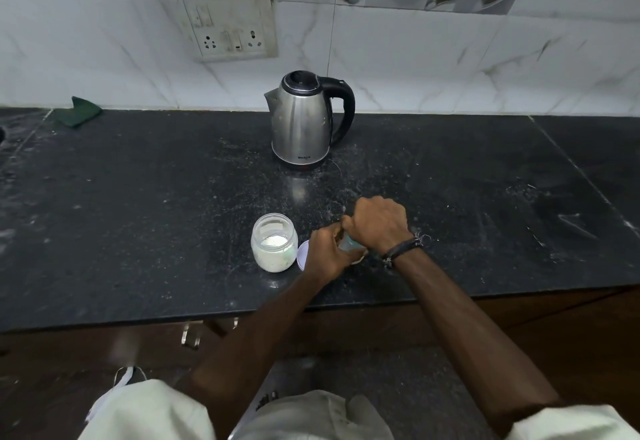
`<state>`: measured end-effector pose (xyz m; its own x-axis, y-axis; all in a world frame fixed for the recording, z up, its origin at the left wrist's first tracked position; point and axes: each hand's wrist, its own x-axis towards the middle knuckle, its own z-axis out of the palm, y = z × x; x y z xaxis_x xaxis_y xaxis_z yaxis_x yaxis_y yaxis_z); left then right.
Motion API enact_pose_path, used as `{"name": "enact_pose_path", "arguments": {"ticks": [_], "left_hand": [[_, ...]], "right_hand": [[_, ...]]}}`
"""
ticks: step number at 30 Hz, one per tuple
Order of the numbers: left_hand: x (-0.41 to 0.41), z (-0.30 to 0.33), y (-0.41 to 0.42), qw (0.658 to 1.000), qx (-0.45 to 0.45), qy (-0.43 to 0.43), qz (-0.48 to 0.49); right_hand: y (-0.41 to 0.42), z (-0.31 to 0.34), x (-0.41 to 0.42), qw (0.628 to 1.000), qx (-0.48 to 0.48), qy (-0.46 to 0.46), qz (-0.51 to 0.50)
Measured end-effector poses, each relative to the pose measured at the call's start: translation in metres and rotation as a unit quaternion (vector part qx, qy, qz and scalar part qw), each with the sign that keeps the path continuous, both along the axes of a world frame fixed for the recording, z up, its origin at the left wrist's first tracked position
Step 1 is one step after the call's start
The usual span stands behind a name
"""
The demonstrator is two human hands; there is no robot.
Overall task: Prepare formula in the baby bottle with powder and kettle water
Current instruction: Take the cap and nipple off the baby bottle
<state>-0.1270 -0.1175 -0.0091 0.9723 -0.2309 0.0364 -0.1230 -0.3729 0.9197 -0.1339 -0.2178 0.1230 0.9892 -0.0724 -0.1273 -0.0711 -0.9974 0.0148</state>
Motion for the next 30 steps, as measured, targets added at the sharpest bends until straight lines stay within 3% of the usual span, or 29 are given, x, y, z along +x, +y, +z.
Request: {"name": "enact_pose_path", "arguments": {"ticks": [6,11,18,21,30], "left_hand": [[0.004,-0.008,0.001,1.0,0.008,-0.012,-0.004],[0.004,-0.011,0.001,1.0,-0.008,-0.012,-0.001],[0.007,-0.021,0.0,1.0,-0.013,-0.007,-0.004],[0.006,-0.021,0.0,1.0,-0.018,-0.011,-0.005],[0.004,-0.015,0.003,1.0,-0.004,-0.014,-0.008]], "right_hand": [[-0.001,0.014,0.005,0.99,-0.034,0.061,0.12],[-0.01,0.014,0.005,0.981,0.027,0.094,0.168],[-0.045,0.034,0.014,0.981,0.156,0.082,0.08],[-0.06,0.035,0.016,0.984,0.162,0.076,0.025],[-0.091,-0.021,0.004,0.966,0.241,-0.023,-0.091]]}}
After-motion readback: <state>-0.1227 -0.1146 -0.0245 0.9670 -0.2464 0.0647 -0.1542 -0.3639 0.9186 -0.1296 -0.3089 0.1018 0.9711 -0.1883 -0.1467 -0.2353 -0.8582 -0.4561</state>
